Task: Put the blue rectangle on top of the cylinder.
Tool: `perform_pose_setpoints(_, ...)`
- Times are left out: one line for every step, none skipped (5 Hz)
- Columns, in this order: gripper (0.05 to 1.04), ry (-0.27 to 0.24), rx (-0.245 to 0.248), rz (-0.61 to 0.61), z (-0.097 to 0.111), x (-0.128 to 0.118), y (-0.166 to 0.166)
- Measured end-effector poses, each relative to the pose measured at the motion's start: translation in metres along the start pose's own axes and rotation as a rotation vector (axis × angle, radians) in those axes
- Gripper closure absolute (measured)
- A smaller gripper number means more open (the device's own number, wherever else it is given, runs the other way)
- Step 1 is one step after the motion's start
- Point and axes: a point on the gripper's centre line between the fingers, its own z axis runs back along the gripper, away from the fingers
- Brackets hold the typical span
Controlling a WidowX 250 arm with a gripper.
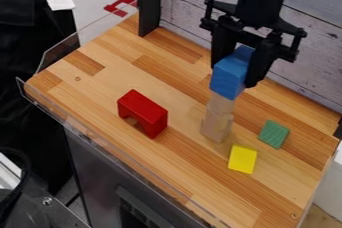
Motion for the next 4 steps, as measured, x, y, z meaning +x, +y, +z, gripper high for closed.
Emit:
perform_pose_setpoints(0.521, 0.000, -0.018, 0.007, -0.007, -0.001, 0.002)
perform_pose_setpoints(0.521, -0.009, -0.039, 0.025, -0.011, -0.001, 0.009)
perform_pose_setpoints(0.521, -0.017, -0.053, 0.035, -0.013, -0.002, 0.012)
perform_pose_setpoints(0.471, -0.015, -0.058, 0.038, -0.013, -0.002, 0.012)
